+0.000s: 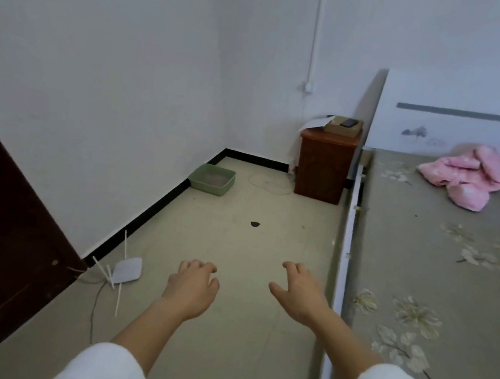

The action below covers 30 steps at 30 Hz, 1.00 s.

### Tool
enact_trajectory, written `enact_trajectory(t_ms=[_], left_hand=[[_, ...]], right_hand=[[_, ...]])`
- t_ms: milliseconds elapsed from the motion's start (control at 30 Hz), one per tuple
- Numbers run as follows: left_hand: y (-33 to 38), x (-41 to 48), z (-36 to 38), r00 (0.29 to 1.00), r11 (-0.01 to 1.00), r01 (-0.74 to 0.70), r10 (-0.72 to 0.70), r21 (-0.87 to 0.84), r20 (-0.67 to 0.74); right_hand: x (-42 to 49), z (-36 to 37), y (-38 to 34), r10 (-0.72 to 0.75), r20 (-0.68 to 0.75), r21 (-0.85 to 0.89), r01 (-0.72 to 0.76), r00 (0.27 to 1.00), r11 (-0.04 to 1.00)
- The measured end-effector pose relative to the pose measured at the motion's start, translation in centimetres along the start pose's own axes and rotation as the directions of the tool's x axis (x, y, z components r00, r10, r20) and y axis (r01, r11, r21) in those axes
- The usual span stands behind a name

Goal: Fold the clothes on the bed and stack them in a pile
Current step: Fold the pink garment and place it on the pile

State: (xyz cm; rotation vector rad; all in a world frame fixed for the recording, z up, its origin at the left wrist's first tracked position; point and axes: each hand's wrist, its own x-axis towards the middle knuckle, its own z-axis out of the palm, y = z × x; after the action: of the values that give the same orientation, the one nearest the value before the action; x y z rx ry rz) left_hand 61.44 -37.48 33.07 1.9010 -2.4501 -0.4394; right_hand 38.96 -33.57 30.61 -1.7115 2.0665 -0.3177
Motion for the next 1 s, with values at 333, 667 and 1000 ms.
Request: enact_trajectory(t_ms=[333,667,1000], left_hand=[[9.7,18.4,-2.1,0.929,0.93,-0.367,0.367,-0.019,0.05],[25.5,40.7,-2.8,0.796,0.797,-0.585,0.6,-0.149,0.084],[36.9,63.7,-4.8,0.692,0.704,-0.699,0.71,-0.123,0.132]], right_hand=[[8.5,-7.3,5.4,0.28,-0.18,-0.017,-0.287,0.943,0.958],[25.0,-17.8,16.8,0.498,-0.254,0.063,-0.5,0.829,0.864],[44.2,-26.4,25.5,0.607,-0.27,0.102,-0.604,0.747,0.79]])
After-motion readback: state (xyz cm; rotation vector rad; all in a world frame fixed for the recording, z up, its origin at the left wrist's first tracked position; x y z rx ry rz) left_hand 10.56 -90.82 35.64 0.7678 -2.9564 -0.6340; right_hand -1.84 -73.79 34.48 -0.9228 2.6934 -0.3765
